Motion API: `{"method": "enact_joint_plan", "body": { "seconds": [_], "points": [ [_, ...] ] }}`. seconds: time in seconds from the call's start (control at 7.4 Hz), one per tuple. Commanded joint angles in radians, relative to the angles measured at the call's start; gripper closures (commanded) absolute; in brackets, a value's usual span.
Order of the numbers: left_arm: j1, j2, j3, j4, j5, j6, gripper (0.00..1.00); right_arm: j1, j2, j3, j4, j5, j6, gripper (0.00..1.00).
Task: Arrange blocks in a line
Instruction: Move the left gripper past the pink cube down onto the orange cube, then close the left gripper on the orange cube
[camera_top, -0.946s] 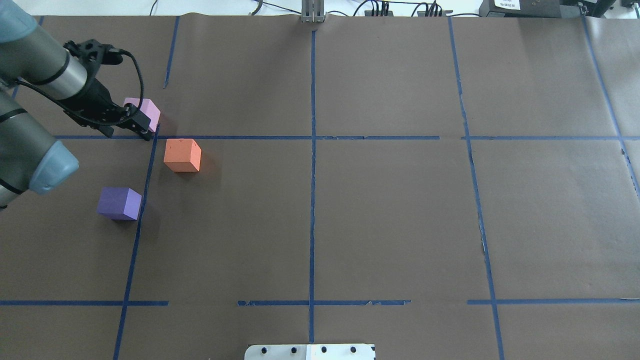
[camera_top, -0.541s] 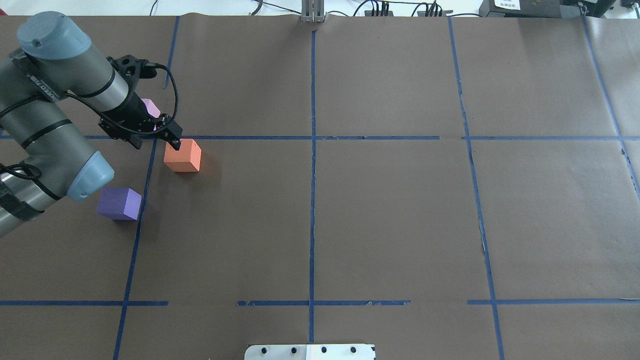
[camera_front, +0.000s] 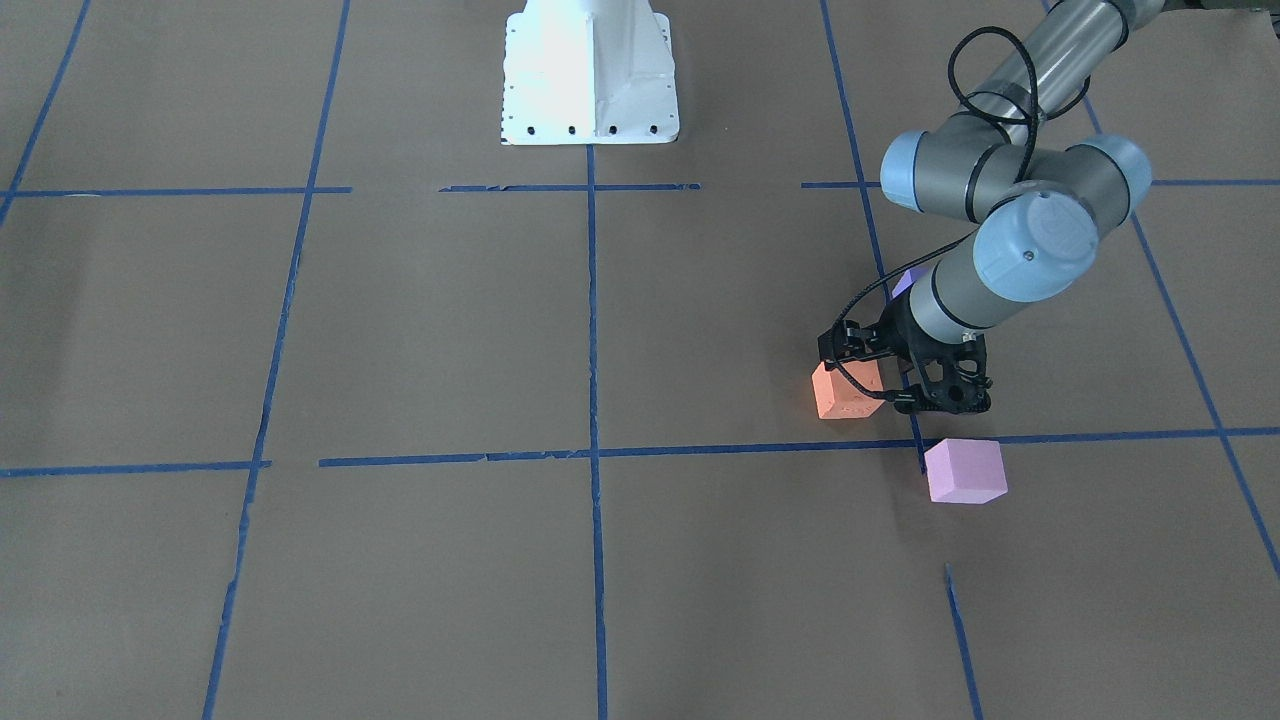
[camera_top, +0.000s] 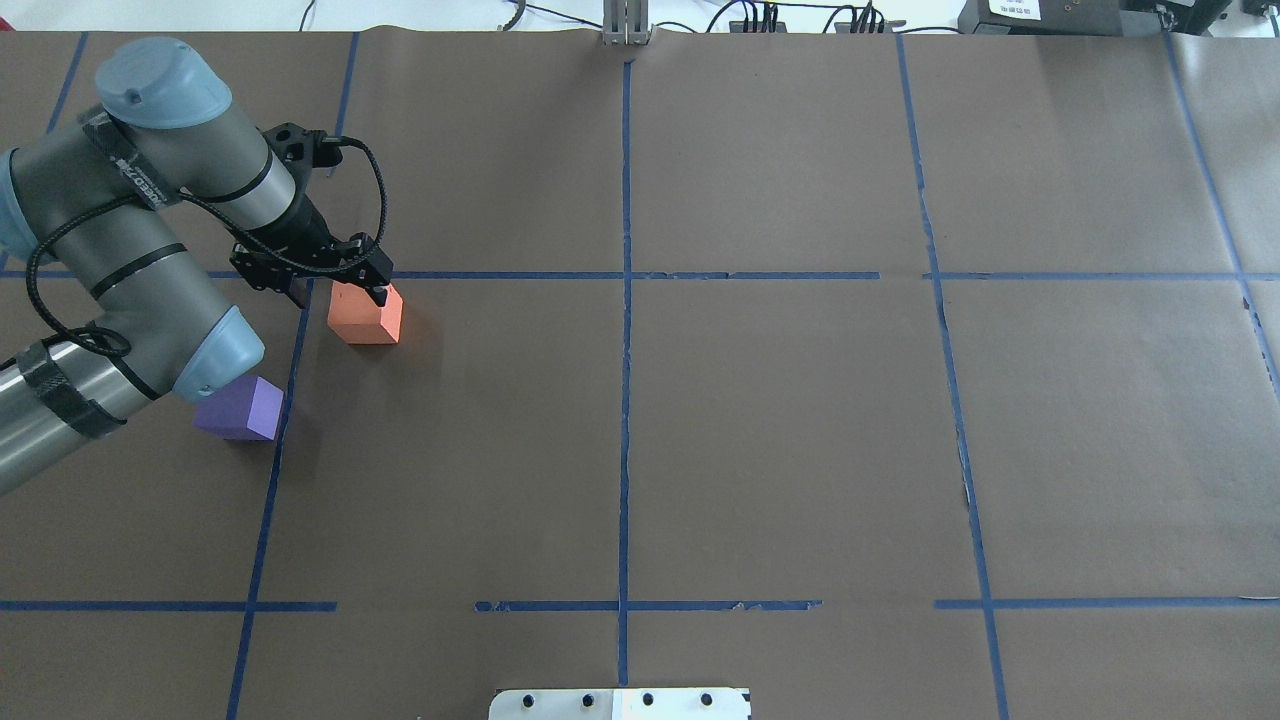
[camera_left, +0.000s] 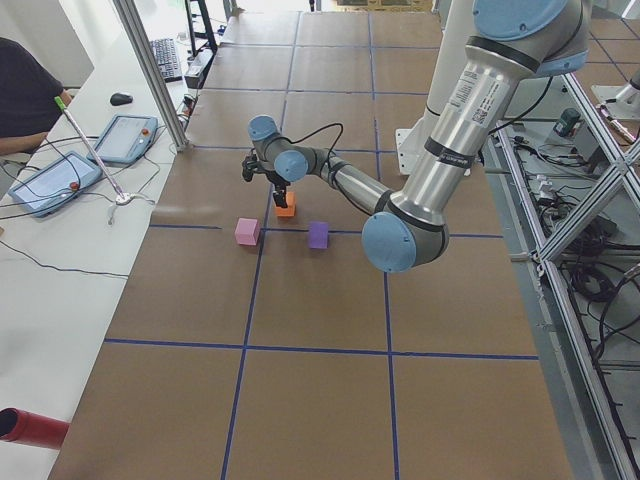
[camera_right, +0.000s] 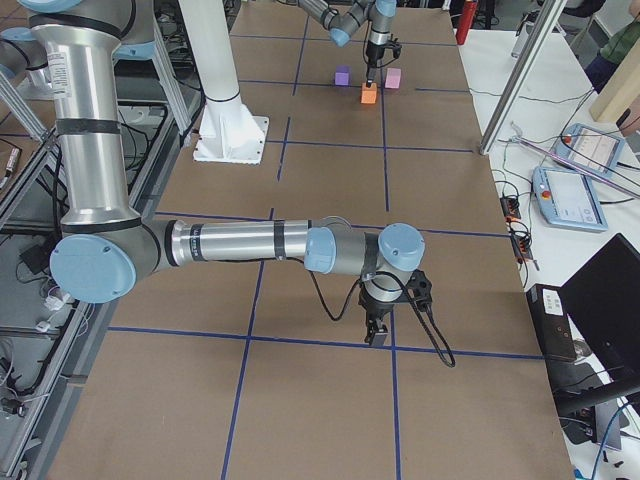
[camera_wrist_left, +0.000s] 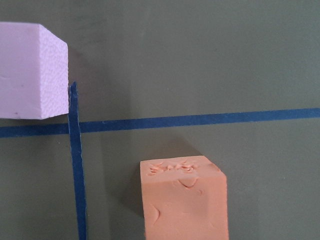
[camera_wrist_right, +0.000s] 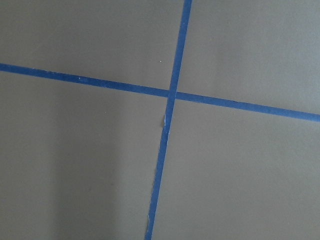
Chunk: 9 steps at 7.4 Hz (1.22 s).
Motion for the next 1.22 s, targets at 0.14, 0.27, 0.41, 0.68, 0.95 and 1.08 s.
{"method": "enact_joint_plan", "body": {
  "seconds": [0.14,0.27,0.41,0.68,0.95,1.08],
  "points": [
    [0.025,-0.017,0.038,-0.003,-0.001,-0.028,0.0,0.0,0.0,0.0,0.0,0.0,0.0,0.0],
    [0.034,-0.016,0.04,-0.006,0.0,-0.027,0.0,0.0,0.0,0.0,0.0,0.0,0.0,0.0],
    [0.034,-0.017,0.046,-0.008,0.0,-0.027,0.0,0.0,0.0,0.0,0.0,0.0,0.0,0.0],
    [0.036,-0.017,0.067,-0.018,0.0,-0.027,0.0,0.0,0.0,0.0,0.0,0.0,0.0,0.0],
    [0.036,-0.017,0.09,-0.044,0.0,-0.027,0.0,0.0,0.0,0.0,0.0,0.0,0.0,0.0],
    [0.036,-0.019,0.103,-0.067,0.0,-0.027,0.0,0.0,0.0,0.0,0.0,0.0,0.0,0.0]
  ]
}}
